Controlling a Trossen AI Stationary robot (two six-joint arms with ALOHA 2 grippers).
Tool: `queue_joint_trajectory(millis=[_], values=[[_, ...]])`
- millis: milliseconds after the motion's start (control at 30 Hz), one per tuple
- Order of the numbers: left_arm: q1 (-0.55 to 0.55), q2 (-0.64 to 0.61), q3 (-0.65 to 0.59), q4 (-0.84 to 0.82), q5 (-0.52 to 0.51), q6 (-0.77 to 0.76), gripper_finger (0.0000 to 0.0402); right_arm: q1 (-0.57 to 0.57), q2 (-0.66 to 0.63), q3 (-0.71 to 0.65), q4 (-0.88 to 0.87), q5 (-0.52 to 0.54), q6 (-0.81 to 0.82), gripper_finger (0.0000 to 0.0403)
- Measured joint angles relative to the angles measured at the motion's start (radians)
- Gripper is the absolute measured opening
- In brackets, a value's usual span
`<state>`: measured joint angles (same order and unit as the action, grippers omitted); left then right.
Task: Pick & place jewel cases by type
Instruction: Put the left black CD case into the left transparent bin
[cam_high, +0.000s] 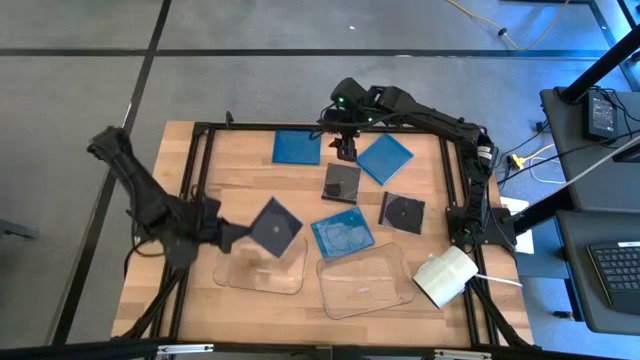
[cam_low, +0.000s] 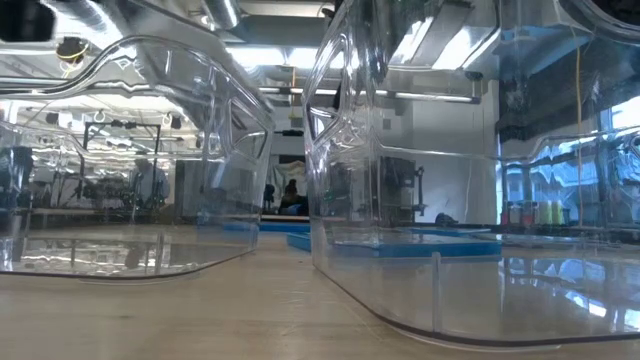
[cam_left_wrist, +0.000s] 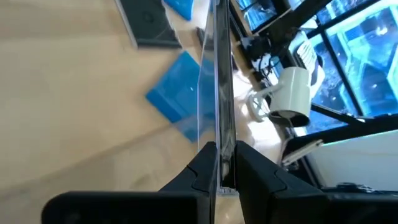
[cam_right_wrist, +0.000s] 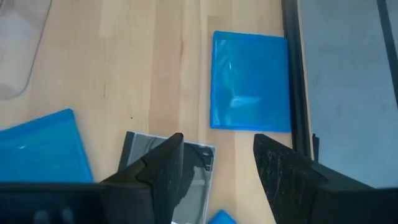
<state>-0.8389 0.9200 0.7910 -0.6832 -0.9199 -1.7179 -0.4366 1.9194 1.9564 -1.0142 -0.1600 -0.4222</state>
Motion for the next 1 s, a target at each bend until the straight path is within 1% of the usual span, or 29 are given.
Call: queue_joint_trajectory(millis=[133,267,367,467,533,667,833,1000], values=[[-0.143,0.076,0.000,0.000,-0.100,-0.180,0.0036,0.000,0.000,0.000,0.000,0.000,0.029,0.0199],[-0.244,0.155,0.000,-0.001,-0.178,-0.340,0.0035,0.000,0.000,0.000,0.001,0.000,0.054,0.0199],[-0.275,0.223,0.000,-0.040,-0.177,-0.453,0.0037,0.001,0.000,0.000,0.005,0.000,0.069,0.0199],[-0.283,0.289,0.000,-0.127,-0.126,-0.585,0.0037,0.001,0.000,0.000,0.020,0.000,0.098,0.0199],[-0.276,0.320,-0.002,-0.139,-0.090,-0.601,0.0036,0.001,0.000,0.000,0.023,0.000,0.103,0.0199],[-0.254,0.361,-0.002,-0.119,-0.098,-0.599,0.0044,0.001,0.000,0.000,0.024,0.000,0.103,0.0199],[-0.228,0.386,-0.002,-0.131,-0.046,-0.589,0.0050,0.001,0.000,0.000,0.056,0.000,0.099,0.0199],[-0.215,0.403,-0.002,-0.130,-0.047,-0.534,0.0051,0.001,0.000,0.000,0.083,0.000,0.099,0.0199]])
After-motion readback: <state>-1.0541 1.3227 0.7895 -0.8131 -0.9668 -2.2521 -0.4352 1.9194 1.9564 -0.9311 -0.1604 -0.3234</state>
